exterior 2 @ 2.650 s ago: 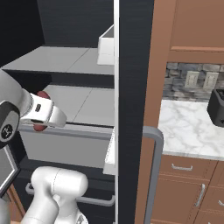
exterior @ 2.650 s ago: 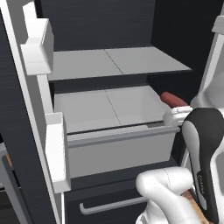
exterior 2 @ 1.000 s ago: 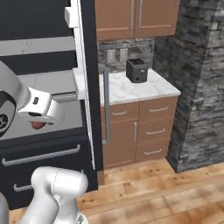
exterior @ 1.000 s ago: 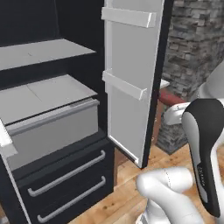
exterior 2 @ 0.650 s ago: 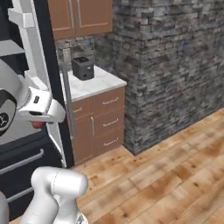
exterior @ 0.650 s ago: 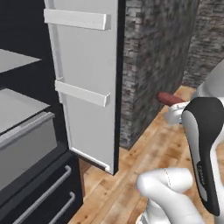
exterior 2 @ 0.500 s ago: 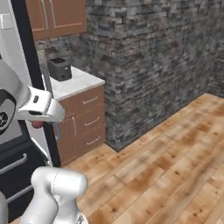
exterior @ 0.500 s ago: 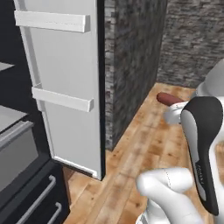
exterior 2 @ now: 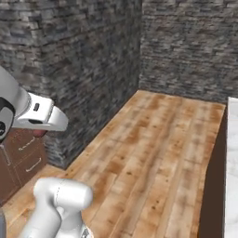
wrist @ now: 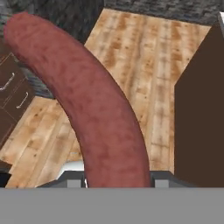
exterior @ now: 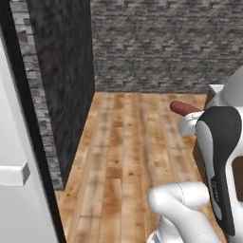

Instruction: Retrieve the sausage and cheese from the fridge and place them on the cutting board on the counter.

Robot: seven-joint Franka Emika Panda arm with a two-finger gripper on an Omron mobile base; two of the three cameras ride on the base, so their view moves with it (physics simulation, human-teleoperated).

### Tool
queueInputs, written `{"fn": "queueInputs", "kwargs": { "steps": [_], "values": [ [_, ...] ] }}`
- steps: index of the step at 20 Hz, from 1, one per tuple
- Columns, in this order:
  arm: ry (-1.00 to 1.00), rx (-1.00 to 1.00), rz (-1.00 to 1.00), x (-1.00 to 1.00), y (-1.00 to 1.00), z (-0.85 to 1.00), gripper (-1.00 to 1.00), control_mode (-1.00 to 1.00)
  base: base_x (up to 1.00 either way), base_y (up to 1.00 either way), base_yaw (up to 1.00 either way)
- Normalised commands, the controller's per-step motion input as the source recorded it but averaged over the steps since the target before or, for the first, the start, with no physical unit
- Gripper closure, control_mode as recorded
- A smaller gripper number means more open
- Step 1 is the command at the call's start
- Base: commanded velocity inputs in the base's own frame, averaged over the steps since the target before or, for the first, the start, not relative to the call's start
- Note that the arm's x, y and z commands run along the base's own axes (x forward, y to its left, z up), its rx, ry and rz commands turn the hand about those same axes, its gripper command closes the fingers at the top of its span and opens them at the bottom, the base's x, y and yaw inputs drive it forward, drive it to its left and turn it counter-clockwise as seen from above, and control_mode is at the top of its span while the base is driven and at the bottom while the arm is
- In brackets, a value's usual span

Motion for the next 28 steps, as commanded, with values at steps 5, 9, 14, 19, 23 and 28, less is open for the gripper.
{"fn": "queueInputs", "kwargs": {
  "steps": [5, 9, 14, 19, 23, 28],
  "values": [
    [0.0, 0.0, 0.0, 0.0, 0.0, 0.0, 1.0, 1.0, 1.0, -0.1, -0.26],
    [0.0, 0.0, 0.0, 0.0, 0.0, 0.0, 1.0, 1.0, 1.0, 0.44, -0.2],
    [0.0, 0.0, 0.0, 0.0, 0.0, 0.0, 1.0, 1.0, 1.0, 0.28, -0.3],
    [0.0, 0.0, 0.0, 0.0, 0.0, 0.0, 1.0, 1.0, 1.0, 0.13, -0.31],
    [0.0, 0.0, 0.0, 0.0, 0.0, 0.0, 1.0, 1.0, 1.0, 0.09, -0.22],
    [0.0, 0.0, 0.0, 0.0, 0.0, 0.0, 1.0, 1.0, 1.0, 0.15, -0.27]
  ]
}}
